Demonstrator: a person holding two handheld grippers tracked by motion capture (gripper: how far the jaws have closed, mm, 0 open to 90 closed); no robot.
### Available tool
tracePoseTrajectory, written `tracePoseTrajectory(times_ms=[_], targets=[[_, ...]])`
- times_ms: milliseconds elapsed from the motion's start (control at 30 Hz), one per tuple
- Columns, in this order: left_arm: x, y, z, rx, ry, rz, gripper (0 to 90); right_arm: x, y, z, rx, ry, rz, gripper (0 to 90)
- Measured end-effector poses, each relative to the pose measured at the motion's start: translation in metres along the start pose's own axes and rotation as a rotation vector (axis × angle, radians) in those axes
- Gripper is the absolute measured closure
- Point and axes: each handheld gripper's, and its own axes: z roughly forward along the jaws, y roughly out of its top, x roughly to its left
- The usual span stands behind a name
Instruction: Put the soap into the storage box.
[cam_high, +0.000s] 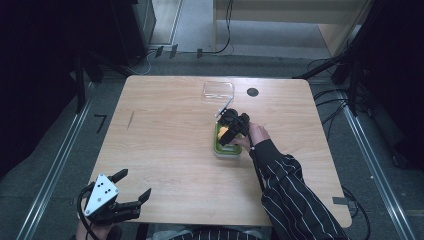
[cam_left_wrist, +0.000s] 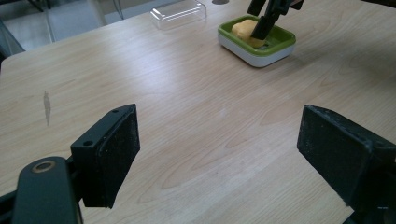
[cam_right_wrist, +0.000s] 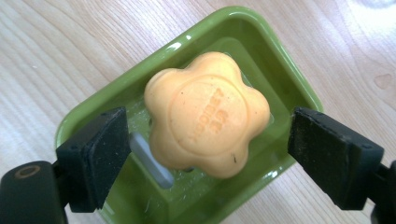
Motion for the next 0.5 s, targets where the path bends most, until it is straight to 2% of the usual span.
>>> tracePoseTrajectory(times_ms=[300,500], targets=[[0.000,0.003,0.005,-0.002,-0.018,0.009,13.6,0.000,-0.012,-0.016,0.019,-0.005,0.009,9.0],[0.000,0.005,0.010,-0.005,-0.031,0.012,13.6,0.000,-0.029,-0.027,0.038,-0.013,0.025,8.8]])
